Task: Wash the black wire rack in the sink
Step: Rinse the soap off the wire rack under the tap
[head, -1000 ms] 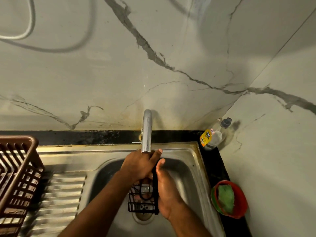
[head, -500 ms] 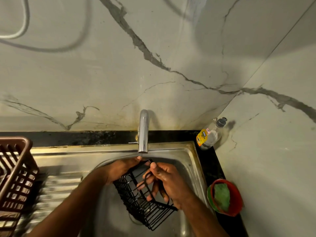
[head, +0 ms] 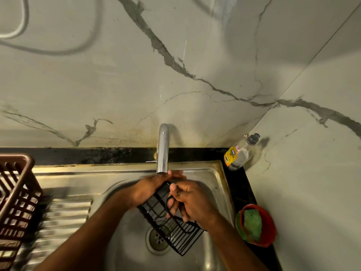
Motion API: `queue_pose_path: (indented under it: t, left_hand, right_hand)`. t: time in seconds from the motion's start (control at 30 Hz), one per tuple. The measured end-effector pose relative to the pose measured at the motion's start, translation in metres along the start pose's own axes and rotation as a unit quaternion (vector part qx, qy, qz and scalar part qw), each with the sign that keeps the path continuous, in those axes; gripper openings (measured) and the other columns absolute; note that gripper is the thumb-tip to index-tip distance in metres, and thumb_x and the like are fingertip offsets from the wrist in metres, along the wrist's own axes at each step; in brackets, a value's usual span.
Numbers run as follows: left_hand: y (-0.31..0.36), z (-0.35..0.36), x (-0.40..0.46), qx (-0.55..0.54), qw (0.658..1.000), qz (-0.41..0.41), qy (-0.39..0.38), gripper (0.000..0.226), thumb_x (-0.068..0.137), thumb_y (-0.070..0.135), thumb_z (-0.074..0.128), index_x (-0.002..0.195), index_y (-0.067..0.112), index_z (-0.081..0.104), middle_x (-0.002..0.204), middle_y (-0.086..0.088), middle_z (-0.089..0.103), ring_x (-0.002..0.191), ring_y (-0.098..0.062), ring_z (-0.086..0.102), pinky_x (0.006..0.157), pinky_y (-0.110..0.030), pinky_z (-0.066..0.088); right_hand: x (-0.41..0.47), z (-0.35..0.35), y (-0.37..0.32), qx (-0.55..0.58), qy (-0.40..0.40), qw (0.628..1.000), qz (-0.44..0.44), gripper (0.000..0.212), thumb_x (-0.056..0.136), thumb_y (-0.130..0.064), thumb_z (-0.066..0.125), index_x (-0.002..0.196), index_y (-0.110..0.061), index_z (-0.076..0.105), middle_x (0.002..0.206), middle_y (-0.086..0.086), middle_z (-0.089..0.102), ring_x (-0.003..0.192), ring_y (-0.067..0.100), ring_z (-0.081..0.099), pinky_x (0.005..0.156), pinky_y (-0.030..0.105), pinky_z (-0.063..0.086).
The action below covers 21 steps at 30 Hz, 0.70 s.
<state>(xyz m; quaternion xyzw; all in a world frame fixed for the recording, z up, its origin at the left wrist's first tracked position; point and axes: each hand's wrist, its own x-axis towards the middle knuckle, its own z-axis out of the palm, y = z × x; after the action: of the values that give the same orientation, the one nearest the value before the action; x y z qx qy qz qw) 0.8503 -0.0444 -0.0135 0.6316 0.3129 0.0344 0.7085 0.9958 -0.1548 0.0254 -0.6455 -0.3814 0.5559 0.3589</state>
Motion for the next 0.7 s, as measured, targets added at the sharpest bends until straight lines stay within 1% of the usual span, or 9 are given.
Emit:
queue_pose_path:
  t: [0.07, 0.23, 0.27, 0.33, 0.37, 0.43, 0.5, 0.6, 0.7]
  left_hand:
    - [-0.011, -0.012, -0.002, 0.003, 0.998, -0.036, 0.05, 0.047, 0.1, 0.06, 0.041, 0.137, 0.038, 0.06, 0.141, 0.011, 0.061, 0.135, -0.009, 0.052, 0.123, -0.044, 0.031]
    - [-0.033, -0.027, 0.002, 0.023, 0.986, -0.1, 0.135, 0.035, 0.103, 0.052, 0.044, 0.119, 0.03, 0.066, 0.127, -0.001, 0.066, 0.118, -0.017, 0.061, 0.113, -0.043, 0.041]
    - [-0.03, -0.023, 0.005, 0.024, 0.984, -0.105, 0.141, 0.029, 0.104, 0.047, 0.045, 0.115, 0.028, 0.066, 0.119, -0.001, 0.067, 0.11, -0.017, 0.063, 0.105, -0.038, 0.046]
    - [-0.022, -0.014, 0.015, 0.031, 0.979, -0.11, 0.168, 0.024, 0.104, 0.038, 0.052, 0.104, 0.019, 0.067, 0.095, -0.003, 0.069, 0.084, -0.014, 0.066, 0.078, -0.029, 0.053]
    - [-0.018, -0.009, 0.018, 0.054, 0.976, -0.106, 0.181, 0.024, 0.103, 0.036, 0.055, 0.097, 0.016, 0.067, 0.081, -0.002, 0.067, 0.069, -0.012, 0.063, 0.064, -0.025, 0.051]
    - [-0.011, 0.0, 0.02, 0.106, 0.97, -0.099, 0.194, 0.026, 0.102, 0.034, 0.057, 0.085, 0.017, 0.066, 0.065, 0.002, 0.06, 0.054, -0.006, 0.055, 0.049, -0.019, 0.045]
    - [-0.007, 0.009, 0.019, 0.148, 0.963, -0.098, 0.203, 0.034, 0.103, 0.036, 0.053, 0.079, 0.016, 0.066, 0.062, 0.002, 0.057, 0.051, -0.005, 0.052, 0.047, -0.017, 0.042]
    - [0.001, 0.016, 0.015, 0.211, 0.948, -0.087, 0.223, 0.04, 0.104, 0.041, 0.049, 0.076, 0.018, 0.066, 0.062, 0.001, 0.058, 0.053, -0.007, 0.052, 0.05, -0.018, 0.041]
    - [0.007, 0.012, 0.011, 0.201, 0.947, -0.073, 0.24, 0.044, 0.103, 0.045, 0.052, 0.071, 0.018, 0.066, 0.056, 0.0, 0.06, 0.045, -0.003, 0.054, 0.046, -0.015, 0.044]
  right_hand:
    - [-0.003, -0.007, 0.003, 0.031, 0.008, 0.999, -0.014, 0.032, 0.106, -0.028, 0.049, 0.081, -0.011, 0.06, 0.066, 0.0, 0.066, 0.051, 0.015, 0.064, 0.031, 0.019, 0.034]
    - [-0.003, -0.024, 0.017, 0.079, 0.025, 0.995, -0.053, 0.043, 0.091, -0.054, 0.056, 0.072, -0.016, 0.064, 0.062, 0.003, 0.064, 0.044, 0.014, 0.059, 0.03, 0.017, 0.031]
    - [0.0, -0.027, 0.02, 0.078, 0.036, 0.995, -0.052, 0.044, 0.088, -0.059, 0.058, 0.069, -0.02, 0.066, 0.061, 0.004, 0.063, 0.043, 0.014, 0.058, 0.03, 0.017, 0.031]
    - [0.004, -0.028, 0.02, 0.069, 0.053, 0.995, -0.045, 0.046, 0.087, -0.062, 0.059, 0.066, -0.022, 0.067, 0.059, 0.003, 0.063, 0.04, 0.013, 0.056, 0.031, 0.017, 0.032]
    - [0.007, -0.028, 0.018, 0.072, 0.049, 0.995, -0.045, 0.045, 0.093, -0.056, 0.057, 0.067, -0.02, 0.067, 0.057, 0.002, 0.062, 0.038, 0.012, 0.055, 0.032, 0.017, 0.033]
    - [0.013, -0.025, 0.01, 0.059, 0.036, 0.997, -0.037, 0.044, 0.105, -0.031, 0.048, 0.076, -0.005, 0.067, 0.057, 0.004, 0.064, 0.039, 0.012, 0.057, 0.037, 0.018, 0.038]
    - [0.022, -0.021, 0.001, -0.022, 0.054, 0.998, -0.016, 0.041, 0.1, -0.026, 0.043, 0.075, -0.003, 0.067, 0.06, 0.009, 0.068, 0.048, 0.02, 0.063, 0.049, 0.027, 0.05]
    - [0.031, -0.017, -0.002, -0.24, 0.104, 0.965, -0.008, 0.042, 0.096, -0.041, 0.052, 0.063, -0.019, 0.068, 0.06, -0.002, 0.071, 0.05, 0.01, 0.064, 0.066, 0.032, 0.055]
    - [0.032, -0.022, -0.001, -0.189, 0.124, 0.972, -0.062, 0.047, 0.095, -0.043, 0.063, 0.055, -0.02, 0.066, 0.047, -0.004, 0.059, 0.044, 0.007, 0.051, 0.061, 0.031, 0.048]
